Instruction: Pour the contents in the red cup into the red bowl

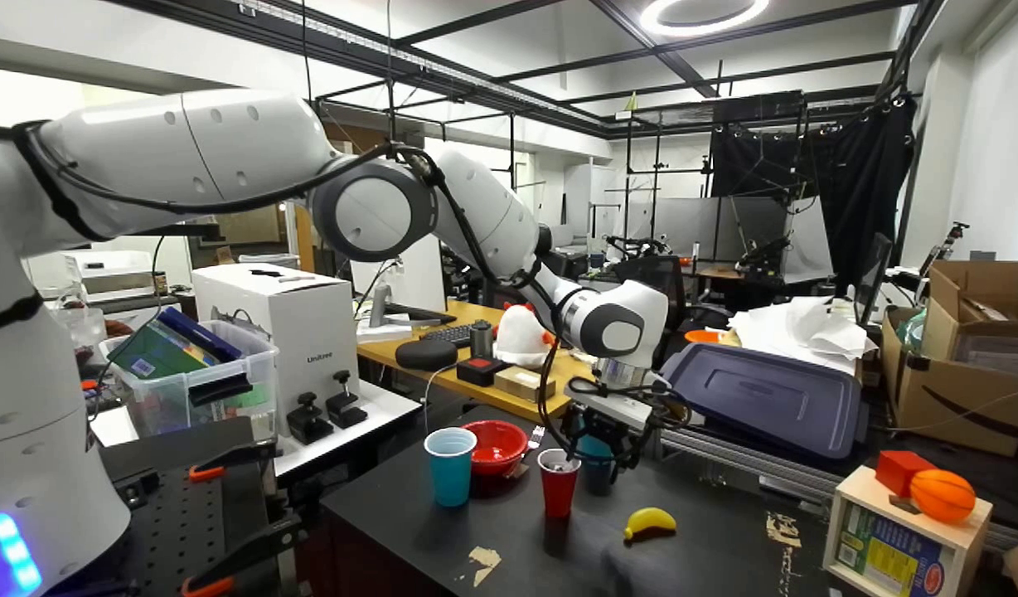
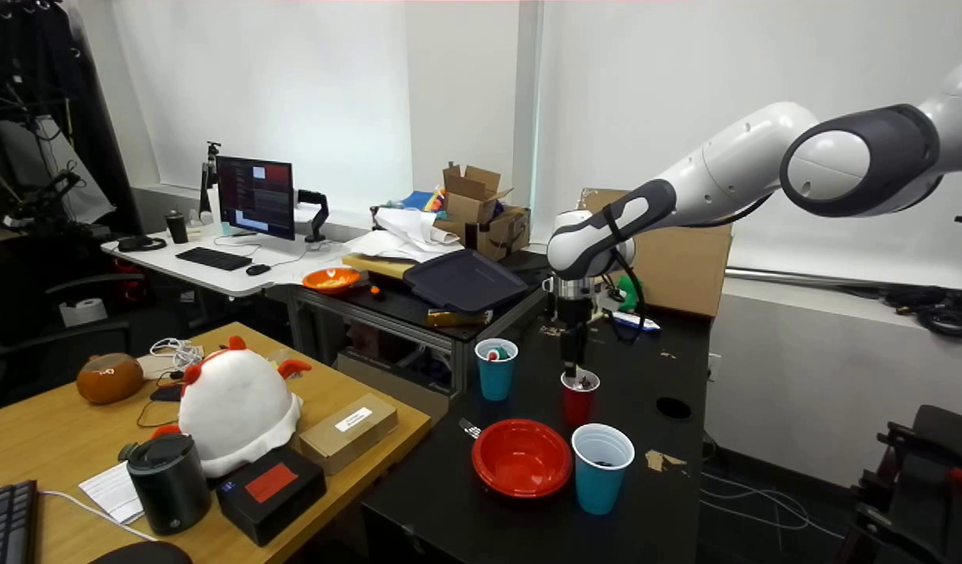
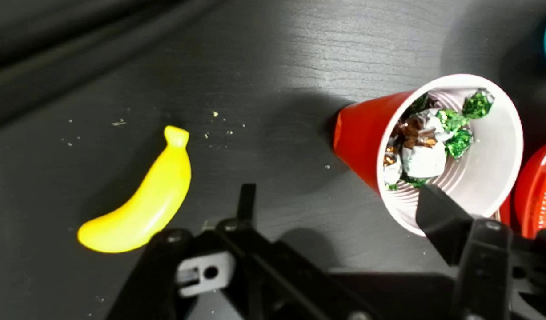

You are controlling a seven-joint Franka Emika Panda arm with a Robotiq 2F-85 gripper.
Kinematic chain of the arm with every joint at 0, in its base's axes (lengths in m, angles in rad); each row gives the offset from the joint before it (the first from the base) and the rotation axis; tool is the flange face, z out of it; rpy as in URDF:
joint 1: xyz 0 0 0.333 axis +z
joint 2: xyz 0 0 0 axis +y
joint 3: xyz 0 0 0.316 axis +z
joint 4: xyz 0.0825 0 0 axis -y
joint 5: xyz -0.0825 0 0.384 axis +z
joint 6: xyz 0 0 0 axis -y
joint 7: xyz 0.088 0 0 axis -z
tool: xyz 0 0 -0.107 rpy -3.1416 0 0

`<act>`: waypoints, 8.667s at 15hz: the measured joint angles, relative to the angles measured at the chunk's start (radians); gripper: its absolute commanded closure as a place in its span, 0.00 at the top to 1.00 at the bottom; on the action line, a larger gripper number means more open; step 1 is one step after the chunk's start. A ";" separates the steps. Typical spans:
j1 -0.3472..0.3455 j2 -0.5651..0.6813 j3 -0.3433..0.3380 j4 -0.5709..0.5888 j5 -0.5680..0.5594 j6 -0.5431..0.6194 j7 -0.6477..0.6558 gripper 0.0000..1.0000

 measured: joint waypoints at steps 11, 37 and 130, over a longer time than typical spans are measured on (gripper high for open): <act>0.000 0.001 0.004 0.002 0.007 0.001 0.000 0.00; 0.312 -0.465 -0.126 -0.470 -0.256 0.176 0.484 0.01; 0.938 0.104 -0.256 -0.110 -1.131 -0.555 0.902 0.01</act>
